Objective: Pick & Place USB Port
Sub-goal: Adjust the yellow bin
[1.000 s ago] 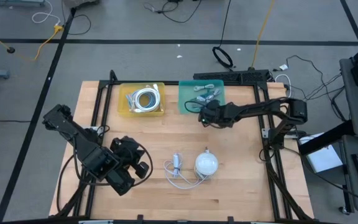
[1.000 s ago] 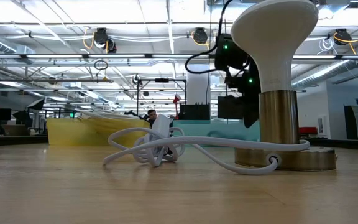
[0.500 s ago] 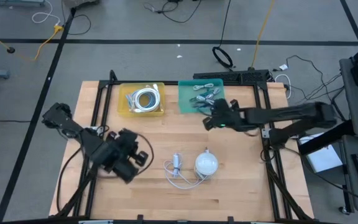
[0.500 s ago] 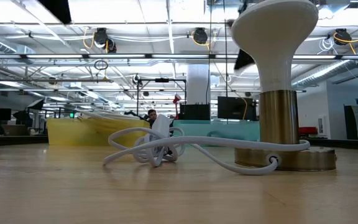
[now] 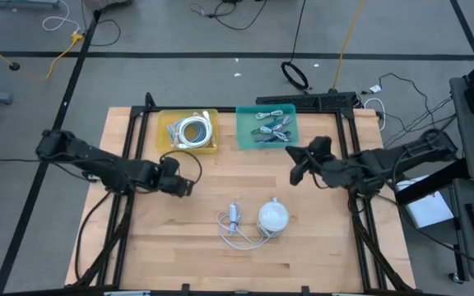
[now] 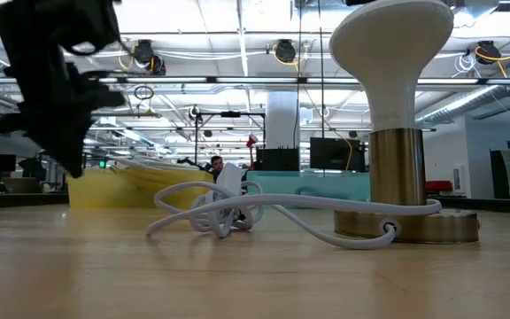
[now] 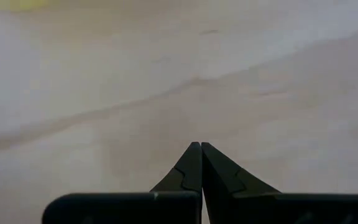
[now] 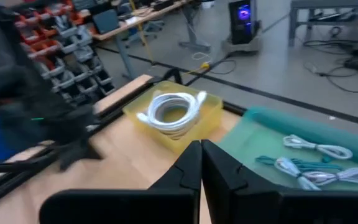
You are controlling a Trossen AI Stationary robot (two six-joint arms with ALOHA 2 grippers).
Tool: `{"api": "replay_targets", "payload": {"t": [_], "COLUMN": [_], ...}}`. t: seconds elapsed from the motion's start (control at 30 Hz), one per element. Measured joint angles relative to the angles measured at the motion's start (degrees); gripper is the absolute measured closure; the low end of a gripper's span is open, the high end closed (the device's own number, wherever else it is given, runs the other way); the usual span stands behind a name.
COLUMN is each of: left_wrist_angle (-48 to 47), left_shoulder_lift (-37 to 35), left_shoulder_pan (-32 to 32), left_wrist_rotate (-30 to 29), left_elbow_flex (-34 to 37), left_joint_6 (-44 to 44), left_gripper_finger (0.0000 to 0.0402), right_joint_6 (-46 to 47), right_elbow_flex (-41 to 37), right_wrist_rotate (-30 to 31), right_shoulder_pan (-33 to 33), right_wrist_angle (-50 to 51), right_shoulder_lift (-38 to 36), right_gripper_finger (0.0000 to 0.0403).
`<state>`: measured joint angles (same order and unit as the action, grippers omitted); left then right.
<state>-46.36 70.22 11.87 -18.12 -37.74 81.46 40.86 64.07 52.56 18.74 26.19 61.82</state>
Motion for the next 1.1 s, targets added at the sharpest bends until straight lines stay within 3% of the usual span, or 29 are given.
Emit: {"api": "replay_targets", "payload": {"t": [0.73,1.1], "left_wrist_angle": [7.8,15.9], "left_shoulder_lift": [0.8,5.3], "left_shoulder_pan": [-31.0,-39.7], "left_wrist_rotate": [0.4,4.3], "left_elbow_flex": [3.0,3.0], "left_joint_6": [-26.4,-35.0], "left_gripper_finger": [0.0402,0.0402], "right_joint_6": [-1.5,-1.1], "right_elbow_flex": [0.0,0.0], "right_wrist_rotate": [0.2,1.4], "right_shoulder_pan": [7.3,8.4], "right_wrist_angle": [-9.2,-9.2], "right_shoulder_lift": [4.7,5.1], "right_gripper_finger": [0.0403,0.0403]}}
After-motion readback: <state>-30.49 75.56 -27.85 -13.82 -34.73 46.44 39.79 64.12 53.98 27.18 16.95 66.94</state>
